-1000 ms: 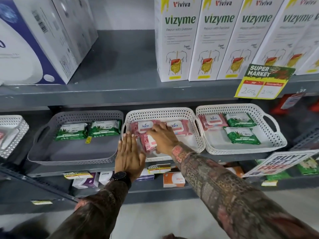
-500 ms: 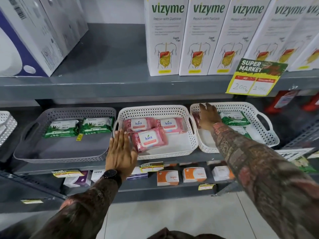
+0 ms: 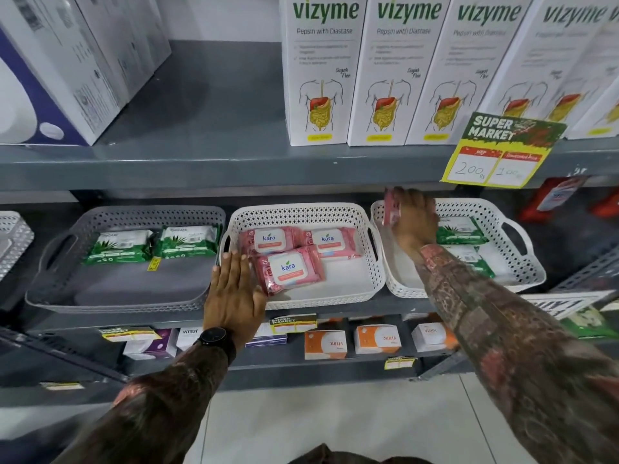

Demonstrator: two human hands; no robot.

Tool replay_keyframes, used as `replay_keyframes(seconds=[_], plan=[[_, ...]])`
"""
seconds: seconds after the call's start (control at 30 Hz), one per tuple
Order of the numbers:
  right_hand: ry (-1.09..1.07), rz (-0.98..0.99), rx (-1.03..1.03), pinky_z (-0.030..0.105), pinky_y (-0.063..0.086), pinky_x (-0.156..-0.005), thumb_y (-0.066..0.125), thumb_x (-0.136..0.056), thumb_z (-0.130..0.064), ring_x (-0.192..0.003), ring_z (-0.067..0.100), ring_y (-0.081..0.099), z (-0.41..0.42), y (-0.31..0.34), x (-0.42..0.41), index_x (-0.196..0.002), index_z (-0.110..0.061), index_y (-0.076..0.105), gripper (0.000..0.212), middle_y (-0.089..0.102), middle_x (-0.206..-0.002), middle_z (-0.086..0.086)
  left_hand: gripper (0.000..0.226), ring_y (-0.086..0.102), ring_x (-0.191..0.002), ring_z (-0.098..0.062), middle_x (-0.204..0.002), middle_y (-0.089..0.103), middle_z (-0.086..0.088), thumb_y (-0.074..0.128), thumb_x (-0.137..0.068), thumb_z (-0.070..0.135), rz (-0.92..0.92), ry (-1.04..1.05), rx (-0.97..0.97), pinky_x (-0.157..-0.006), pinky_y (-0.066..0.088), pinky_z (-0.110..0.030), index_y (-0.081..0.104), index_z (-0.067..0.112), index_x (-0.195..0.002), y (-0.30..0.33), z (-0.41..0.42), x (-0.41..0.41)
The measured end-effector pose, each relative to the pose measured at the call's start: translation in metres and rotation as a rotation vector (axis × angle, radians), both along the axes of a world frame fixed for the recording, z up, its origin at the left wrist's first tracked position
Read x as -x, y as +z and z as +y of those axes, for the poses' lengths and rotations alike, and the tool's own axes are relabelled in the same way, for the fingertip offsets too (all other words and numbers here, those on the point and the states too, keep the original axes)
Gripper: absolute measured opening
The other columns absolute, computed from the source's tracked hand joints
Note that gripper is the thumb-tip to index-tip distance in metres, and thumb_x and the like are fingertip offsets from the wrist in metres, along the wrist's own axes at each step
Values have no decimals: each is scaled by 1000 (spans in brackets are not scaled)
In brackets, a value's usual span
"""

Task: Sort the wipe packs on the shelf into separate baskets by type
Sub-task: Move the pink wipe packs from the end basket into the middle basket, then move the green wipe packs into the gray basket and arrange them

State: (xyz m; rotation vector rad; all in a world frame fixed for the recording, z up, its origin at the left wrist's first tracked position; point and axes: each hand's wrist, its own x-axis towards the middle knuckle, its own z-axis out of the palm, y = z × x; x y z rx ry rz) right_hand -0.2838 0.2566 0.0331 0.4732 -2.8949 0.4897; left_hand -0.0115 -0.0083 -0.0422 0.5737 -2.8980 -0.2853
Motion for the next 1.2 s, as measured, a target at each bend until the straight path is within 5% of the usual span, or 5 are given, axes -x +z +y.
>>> replay_keyframes(seconds=[0.3,0.67,0.8,1.0,1.2], plan=[[397,190,-107,50,55,-96,85,-69,-7,-129,30,56,-56,-4,-79,-144,-26,60,81,67,-137,0,82,6,-162,-33,-172,7,-22,14,-93,43,-30,-6,4,-132,7,-49,16,-2,-162,0,0,-1],[523,-175,-122,57,37,-120,83,-80,-47,-149,28,35,-49,-22,-79,-160,-32,35,94,42,-163,1,87,0,-162,-32,-173,4,-21,9,-89,45,-46,-3,-4,-133,1,-47,12,0,-163,3,1,-1],[325,-24,125,49,51,-109,70,-94,-22,-139,28,50,-9,-3,-53,-151,-24,50,61,56,-151,8,87,3,-162,-32,-173,6,-20,9,-89,45,-37,1,-2,-133,2,-48,14,0,-163,1,1,0],[-89,-361,-360,66,43,-111,57,-97,-13,-148,42,31,64,3,-24,-157,-20,37,64,36,-161,14,85,5,-162,-32,-172,8,-20,11,-89,44,-24,5,-1,-132,4,-49,18,0,-162,-2,0,0],[-109,-466,-327,82,25,-114,54,-93,7,-158,43,12,94,-11,-26,-164,-40,25,90,16,-173,7,84,6,-162,-31,-172,8,-19,14,-91,43,-14,1,0,-132,4,-49,17,-1,-162,-5,-1,1]])
